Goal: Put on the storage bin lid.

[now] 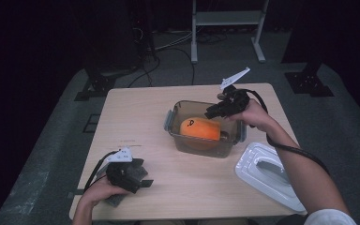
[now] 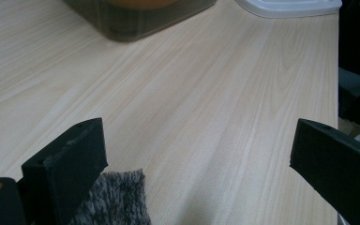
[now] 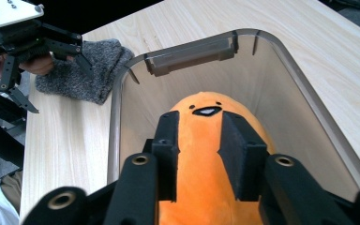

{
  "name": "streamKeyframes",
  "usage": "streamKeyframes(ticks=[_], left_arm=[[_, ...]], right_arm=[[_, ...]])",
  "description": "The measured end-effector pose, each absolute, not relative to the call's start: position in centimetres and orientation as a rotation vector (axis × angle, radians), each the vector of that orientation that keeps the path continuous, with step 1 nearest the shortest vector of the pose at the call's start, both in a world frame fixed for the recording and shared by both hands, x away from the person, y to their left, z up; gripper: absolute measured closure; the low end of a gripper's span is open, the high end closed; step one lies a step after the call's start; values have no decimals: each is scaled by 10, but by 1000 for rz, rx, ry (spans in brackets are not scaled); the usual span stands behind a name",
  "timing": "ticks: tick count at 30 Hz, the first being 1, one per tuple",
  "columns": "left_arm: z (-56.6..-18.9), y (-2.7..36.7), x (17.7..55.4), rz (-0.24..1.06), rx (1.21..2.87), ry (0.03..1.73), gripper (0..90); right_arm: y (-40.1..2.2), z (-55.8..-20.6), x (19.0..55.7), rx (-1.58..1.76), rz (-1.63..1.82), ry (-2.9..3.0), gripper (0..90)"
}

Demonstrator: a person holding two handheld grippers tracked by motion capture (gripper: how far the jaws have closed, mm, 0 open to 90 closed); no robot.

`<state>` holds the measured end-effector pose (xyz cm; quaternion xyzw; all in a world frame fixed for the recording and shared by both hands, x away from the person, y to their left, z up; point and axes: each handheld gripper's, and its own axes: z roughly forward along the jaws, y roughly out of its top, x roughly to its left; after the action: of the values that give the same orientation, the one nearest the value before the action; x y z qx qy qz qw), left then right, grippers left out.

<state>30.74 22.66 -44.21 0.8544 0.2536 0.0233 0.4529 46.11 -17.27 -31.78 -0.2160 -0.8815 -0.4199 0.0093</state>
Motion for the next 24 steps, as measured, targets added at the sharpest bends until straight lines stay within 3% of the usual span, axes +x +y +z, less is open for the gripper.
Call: streamKeyframes(ticks=[24], left_arm=[[-443, 224, 308, 53, 2112, 622, 31]], right_arm=[[-221, -303, 437, -777, -1395, -2748, 477]])
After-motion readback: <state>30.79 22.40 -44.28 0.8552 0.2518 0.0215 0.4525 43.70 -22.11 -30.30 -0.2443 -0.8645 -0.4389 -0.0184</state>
